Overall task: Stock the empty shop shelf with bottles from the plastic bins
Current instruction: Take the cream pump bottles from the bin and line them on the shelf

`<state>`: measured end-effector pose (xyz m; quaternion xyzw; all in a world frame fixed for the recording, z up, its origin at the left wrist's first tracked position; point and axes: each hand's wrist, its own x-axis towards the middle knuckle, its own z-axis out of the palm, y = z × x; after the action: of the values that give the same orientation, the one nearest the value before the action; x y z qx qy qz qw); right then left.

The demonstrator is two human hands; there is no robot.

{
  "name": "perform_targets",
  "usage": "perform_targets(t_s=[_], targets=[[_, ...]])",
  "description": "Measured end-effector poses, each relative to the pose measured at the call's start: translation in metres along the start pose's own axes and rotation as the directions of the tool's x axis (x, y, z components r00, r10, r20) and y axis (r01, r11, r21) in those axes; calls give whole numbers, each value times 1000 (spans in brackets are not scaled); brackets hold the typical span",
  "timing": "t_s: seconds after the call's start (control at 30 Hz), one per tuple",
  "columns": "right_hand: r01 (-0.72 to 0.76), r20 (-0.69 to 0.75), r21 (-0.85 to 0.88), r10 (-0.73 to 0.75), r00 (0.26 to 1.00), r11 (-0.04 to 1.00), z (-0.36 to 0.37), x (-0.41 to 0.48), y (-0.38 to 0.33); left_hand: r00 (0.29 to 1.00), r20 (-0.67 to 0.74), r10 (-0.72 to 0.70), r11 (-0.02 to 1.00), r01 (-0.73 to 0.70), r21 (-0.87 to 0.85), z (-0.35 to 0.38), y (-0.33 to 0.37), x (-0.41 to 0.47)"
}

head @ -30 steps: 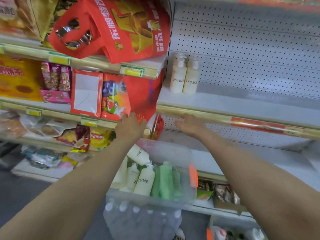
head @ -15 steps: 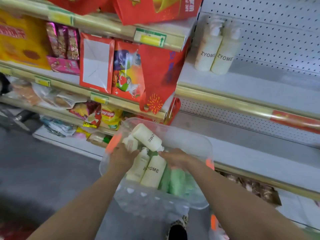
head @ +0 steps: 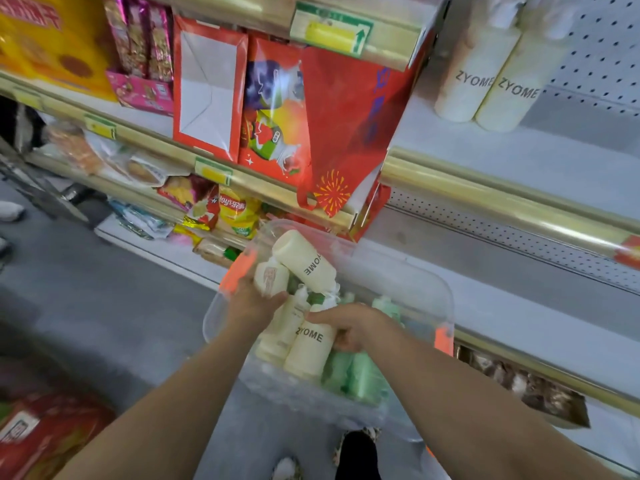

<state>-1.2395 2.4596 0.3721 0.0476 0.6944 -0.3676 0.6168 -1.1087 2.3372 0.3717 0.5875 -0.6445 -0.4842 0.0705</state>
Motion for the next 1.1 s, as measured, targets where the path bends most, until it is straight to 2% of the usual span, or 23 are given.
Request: perform_targets(t_s=[0.17,0.27,0.33,0.4,0.53,0.6,0.73,0.87,0.93,1.03,1.1], targets=[[59,-70,-125,-68,995,990,14,14,10,999,30,-36,999,36,-19,1,-2,1],[48,-133,-141,-67,989,989,16,17,11,987,76,-140,972,152,-178,-3,1,0],[24,-114,-127,-39,993,992,14,14,8,956,167,-240,902,283,-325,-10,4,-4],[10,-91,-140,-23,996,990,13,5,5,911,283,-299,828,395,-398,-18,3,-9],[64,-78,-78,-70,994,995,5,-16,9,866,425,-264,715,471,-516,-33,6,-22],[105,-66,-5,-105,992,995,-2,-28,8,849,485,-212,642,495,-586,-41,10,-32],[269,-107,34,-265,958,962,-21,-57,-4,823,569,13,577,458,-676,-48,21,-56],[413,-149,64,-400,904,909,-36,-95,-22,744,617,256,495,448,-745,-43,38,-76],[469,-171,70,-453,875,880,-43,-116,-31,679,625,386,505,412,-759,-38,49,-82],[559,-199,42,-541,817,828,-57,-147,-40,584,697,415,548,451,-704,-28,69,-96],[609,-221,34,-588,778,793,-69,-166,-44,556,701,447,588,409,-698,-22,84,-105]])
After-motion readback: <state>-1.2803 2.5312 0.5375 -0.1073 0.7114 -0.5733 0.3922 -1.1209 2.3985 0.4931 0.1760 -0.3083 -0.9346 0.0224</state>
